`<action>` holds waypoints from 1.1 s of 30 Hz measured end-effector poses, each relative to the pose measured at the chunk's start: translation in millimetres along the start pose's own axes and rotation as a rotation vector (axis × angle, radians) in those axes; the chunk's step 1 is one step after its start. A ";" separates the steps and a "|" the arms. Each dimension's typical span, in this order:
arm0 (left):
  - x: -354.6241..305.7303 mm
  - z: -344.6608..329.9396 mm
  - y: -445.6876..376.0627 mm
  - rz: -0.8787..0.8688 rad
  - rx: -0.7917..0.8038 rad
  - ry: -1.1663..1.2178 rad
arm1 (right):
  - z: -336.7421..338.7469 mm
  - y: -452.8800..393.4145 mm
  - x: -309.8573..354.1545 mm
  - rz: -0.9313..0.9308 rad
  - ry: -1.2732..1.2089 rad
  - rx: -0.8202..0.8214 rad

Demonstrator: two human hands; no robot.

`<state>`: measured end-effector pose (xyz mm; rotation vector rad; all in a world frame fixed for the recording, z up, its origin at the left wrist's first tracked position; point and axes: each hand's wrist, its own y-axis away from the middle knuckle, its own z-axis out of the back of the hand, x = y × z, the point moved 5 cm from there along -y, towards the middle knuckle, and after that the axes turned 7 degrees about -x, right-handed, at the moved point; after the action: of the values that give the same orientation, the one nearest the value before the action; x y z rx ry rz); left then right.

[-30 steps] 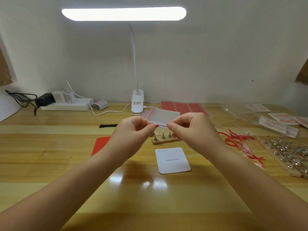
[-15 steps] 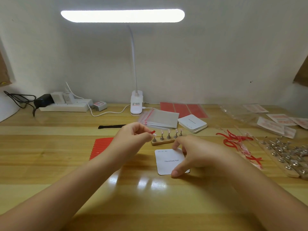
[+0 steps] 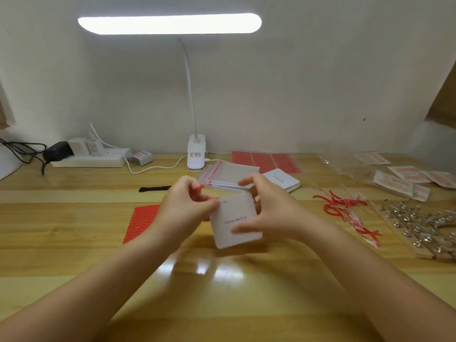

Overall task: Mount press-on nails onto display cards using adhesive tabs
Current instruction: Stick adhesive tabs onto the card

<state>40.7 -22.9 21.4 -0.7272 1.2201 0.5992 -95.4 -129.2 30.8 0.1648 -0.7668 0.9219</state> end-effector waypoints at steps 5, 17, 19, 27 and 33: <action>-39.1 11.2 -17.7 -0.051 -0.030 0.165 | 19.5 0.4 10.2 -0.144 -0.626 -0.098; -111.5 24.9 30.0 -0.415 -0.163 0.009 | 44.9 22.1 52.4 -0.155 -0.901 -0.150; -110.7 25.1 32.1 -0.406 -0.112 -0.031 | 44.0 23.4 55.1 -0.152 -0.926 -0.126; -106.3 24.1 24.9 -0.180 0.096 0.070 | 42.0 27.1 65.1 -0.060 -0.940 -0.014; -104.8 20.5 24.1 -0.175 0.151 0.014 | 41.7 29.6 69.6 0.003 -0.891 -0.028</action>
<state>9.5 5.5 122.5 -0.7025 1.1867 0.3543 -114.7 -83.6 101.6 0.5715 -1.5974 0.8246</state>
